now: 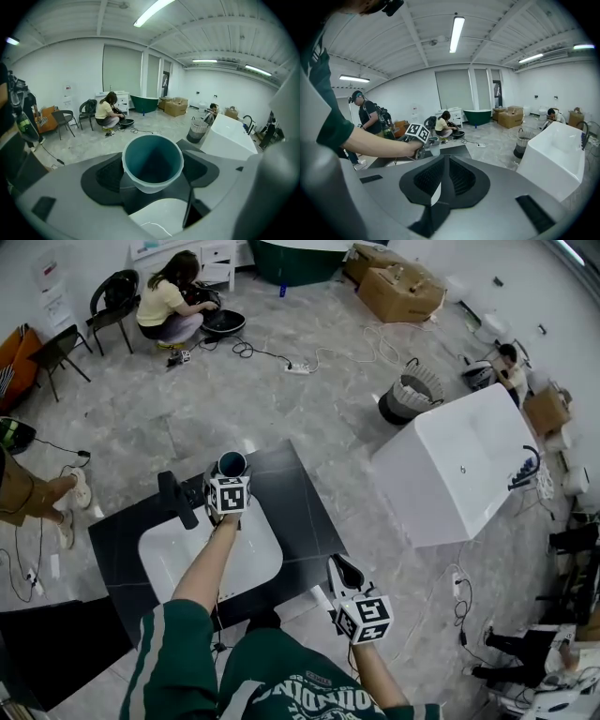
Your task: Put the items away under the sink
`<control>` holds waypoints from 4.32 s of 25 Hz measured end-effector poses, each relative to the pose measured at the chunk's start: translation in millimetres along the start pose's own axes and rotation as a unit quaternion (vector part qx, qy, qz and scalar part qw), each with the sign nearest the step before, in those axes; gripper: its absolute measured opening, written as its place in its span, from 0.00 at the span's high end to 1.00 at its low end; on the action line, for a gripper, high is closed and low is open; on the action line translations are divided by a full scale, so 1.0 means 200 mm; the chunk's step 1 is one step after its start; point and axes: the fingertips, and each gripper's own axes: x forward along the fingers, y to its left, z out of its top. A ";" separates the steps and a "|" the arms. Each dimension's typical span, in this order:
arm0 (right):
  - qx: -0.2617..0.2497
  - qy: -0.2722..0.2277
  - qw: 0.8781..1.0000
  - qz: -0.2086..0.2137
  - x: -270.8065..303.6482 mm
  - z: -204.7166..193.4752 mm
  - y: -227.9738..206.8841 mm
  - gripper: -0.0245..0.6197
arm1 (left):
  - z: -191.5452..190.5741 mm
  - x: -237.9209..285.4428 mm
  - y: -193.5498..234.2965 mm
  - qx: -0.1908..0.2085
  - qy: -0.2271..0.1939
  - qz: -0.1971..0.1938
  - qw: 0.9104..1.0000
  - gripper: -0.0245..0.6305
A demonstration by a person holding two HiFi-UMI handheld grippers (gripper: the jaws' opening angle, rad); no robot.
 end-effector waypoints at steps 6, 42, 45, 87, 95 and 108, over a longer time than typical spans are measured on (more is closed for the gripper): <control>0.007 0.002 1.000 0.001 -0.06 -0.04 0.01 0.87 | -0.01 -0.07 -0.05 0.032 -0.021 -0.016 0.999 0.37; 0.022 -0.070 0.997 0.033 -1.57 -0.94 0.34 0.87 | -1.00 -1.88 -1.34 0.123 -0.025 -0.156 0.980 0.37; 0.025 -0.074 0.996 0.036 -1.73 -1.04 0.38 0.87 | -1.13 -2.07 -1.43 0.125 -0.019 -0.159 0.979 0.37; -0.023 -0.075 0.993 0.093 0.02 -2.79 -0.21 0.87 | -2.84 -0.13 -1.43 0.169 -0.020 -0.199 0.965 0.37; -0.032 -0.086 0.990 0.103 0.30 -3.09 -0.28 0.87 | -3.15 0.27 -1.26 0.144 -0.015 -0.162 0.976 0.37; -0.007 -0.101 0.988 0.114 0.40 -3.32 -0.42 0.87 | -3.30 0.69 -1.05 0.086 -0.013 -0.097 0.991 0.37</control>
